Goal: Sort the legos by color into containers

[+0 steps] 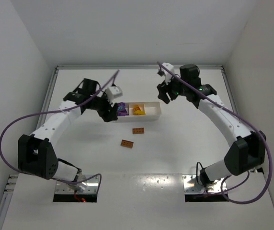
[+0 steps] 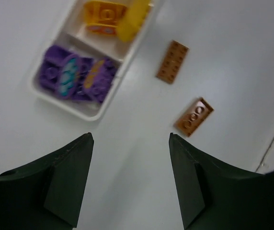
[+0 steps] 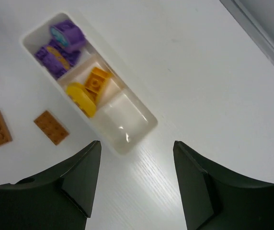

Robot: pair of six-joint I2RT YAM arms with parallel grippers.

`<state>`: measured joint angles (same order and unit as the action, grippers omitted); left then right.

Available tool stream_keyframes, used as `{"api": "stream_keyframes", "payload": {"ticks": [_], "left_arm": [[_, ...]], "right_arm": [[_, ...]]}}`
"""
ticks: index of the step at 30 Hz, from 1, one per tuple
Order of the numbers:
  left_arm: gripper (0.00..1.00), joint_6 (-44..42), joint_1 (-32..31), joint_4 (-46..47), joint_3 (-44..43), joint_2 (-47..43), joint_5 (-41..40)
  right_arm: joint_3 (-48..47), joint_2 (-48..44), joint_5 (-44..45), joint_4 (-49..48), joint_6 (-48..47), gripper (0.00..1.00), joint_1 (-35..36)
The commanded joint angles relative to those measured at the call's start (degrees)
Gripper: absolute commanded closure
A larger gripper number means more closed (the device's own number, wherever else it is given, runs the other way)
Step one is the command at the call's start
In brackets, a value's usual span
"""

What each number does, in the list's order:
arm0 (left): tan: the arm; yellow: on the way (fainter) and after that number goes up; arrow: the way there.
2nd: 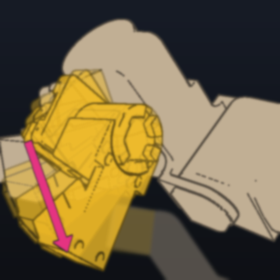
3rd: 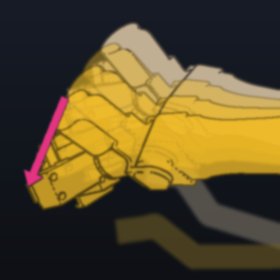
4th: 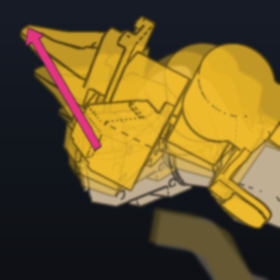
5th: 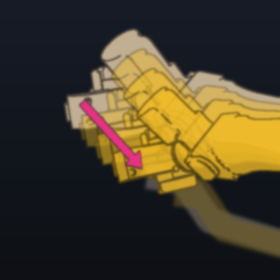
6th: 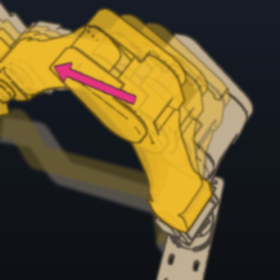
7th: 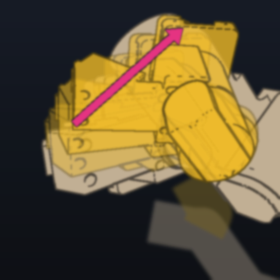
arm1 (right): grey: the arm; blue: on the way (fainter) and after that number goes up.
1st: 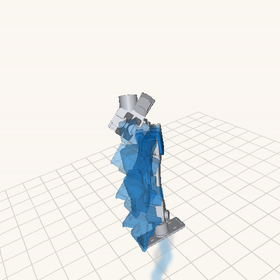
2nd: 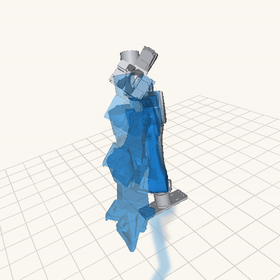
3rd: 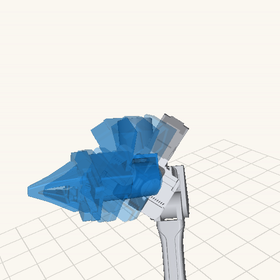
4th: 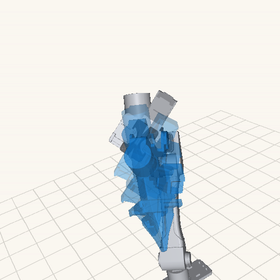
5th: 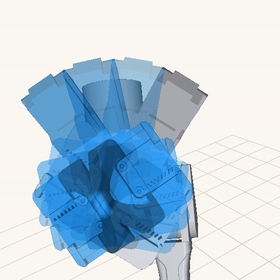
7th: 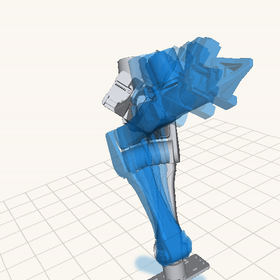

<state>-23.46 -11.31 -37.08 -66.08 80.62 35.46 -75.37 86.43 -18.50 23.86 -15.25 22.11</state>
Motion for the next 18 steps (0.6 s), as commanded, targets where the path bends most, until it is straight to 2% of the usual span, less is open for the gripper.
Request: {"api": "stream_keyframes", "payload": {"ticks": [1, 2, 8, 18], "left_arm": [[0.29, -13.8, -8.8, -7.7, 1.6, -3.2, -3.9], [0.29, -14.6, -12.6, -7.7, 3.1, -3.9, -4.7], [0.31, -14.1, -22.9, -0.3, 9.4, -3.0, -11.0], [0.31, -14.8, -31.4, 13.1, 17.6, 3.6, -16.4]], "right_arm": [[6.6, -2.1, 3.8, 0.0, 5.6, 0.37, -4.7], [7.9, -3.6, 4.4, 0.0, 6.1, 0.37, -7.8], [13.9, -9.2, 2.0, -0.6, 9.3, 0.36, -21.1], [15.5, -11.7, -2.8, 1.3, 9.3, 0.36, -29.3]]}}
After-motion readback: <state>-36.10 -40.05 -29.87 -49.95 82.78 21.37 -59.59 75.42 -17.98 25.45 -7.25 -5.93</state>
